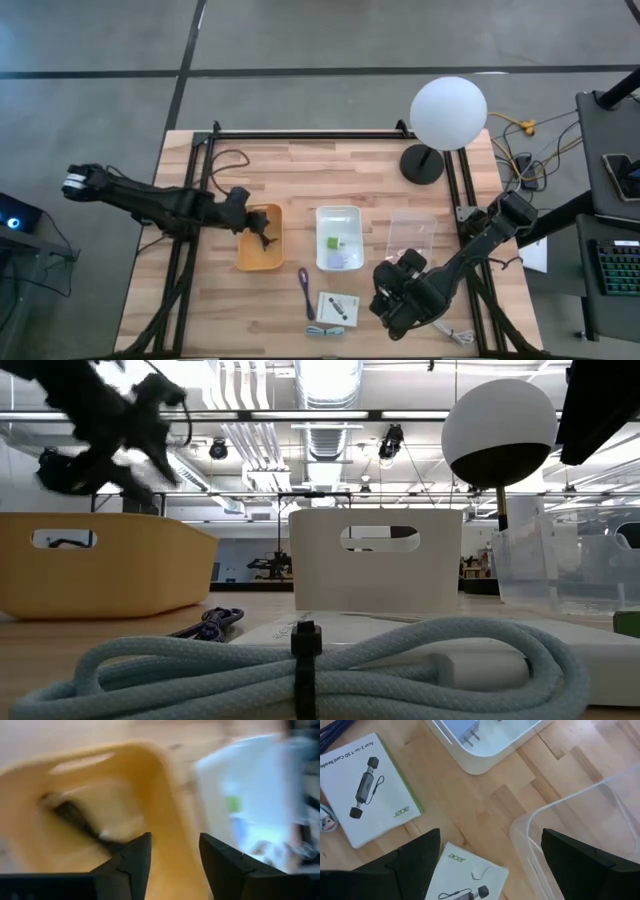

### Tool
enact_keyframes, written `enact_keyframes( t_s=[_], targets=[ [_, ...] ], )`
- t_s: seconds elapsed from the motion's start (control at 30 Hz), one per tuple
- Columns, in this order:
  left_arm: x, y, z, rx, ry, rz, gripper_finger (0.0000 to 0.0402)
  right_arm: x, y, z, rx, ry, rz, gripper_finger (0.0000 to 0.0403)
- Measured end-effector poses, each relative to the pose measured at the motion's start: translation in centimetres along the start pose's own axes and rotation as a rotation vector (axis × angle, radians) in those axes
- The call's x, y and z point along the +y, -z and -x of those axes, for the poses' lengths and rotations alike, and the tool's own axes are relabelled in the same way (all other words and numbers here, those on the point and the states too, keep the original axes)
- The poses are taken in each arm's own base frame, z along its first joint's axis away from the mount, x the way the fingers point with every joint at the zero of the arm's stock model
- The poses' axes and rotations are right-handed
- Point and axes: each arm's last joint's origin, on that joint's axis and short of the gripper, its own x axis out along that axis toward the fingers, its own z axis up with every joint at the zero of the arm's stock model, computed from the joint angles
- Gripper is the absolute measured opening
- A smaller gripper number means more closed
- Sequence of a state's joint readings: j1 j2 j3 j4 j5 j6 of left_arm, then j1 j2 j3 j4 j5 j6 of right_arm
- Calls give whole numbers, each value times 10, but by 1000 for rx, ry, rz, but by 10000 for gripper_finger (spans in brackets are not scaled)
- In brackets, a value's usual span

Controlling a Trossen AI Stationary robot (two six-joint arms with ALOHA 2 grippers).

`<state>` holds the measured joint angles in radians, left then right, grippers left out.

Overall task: Pick and place items into bin
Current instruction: Put the purple charger cable into the yellow bin

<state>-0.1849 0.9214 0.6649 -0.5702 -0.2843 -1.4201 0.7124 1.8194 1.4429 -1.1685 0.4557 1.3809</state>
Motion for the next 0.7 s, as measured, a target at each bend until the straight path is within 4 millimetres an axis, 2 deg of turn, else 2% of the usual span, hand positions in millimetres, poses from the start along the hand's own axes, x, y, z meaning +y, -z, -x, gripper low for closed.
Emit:
enact_keyframes(
  t_s=[0.07,0.13,0.2,0.27,0.37,0.53,0.7],
  targets=[
    [-19,-5,11,-31,127,-144,153,0,0,0,0,1,1,329],
    [-44,-6,25,-45,311,-379,154,0,0,0,0,0,17,329],
    [-68,1,37,-30,516,-675,154,0,0,0,1,1,42,329],
    [-83,14,39,17,597,-877,154,0,0,0,1,1,70,329],
    [-101,41,26,99,589,-1025,154,0,0,0,1,3,96,329],
    [-130,90,-13,245,448,-1360,154,-1,1,-2,6,8,101,329],
    [-148,121,-45,403,304,-1708,154,-1,1,-2,22,5,104,329]
  ],
)
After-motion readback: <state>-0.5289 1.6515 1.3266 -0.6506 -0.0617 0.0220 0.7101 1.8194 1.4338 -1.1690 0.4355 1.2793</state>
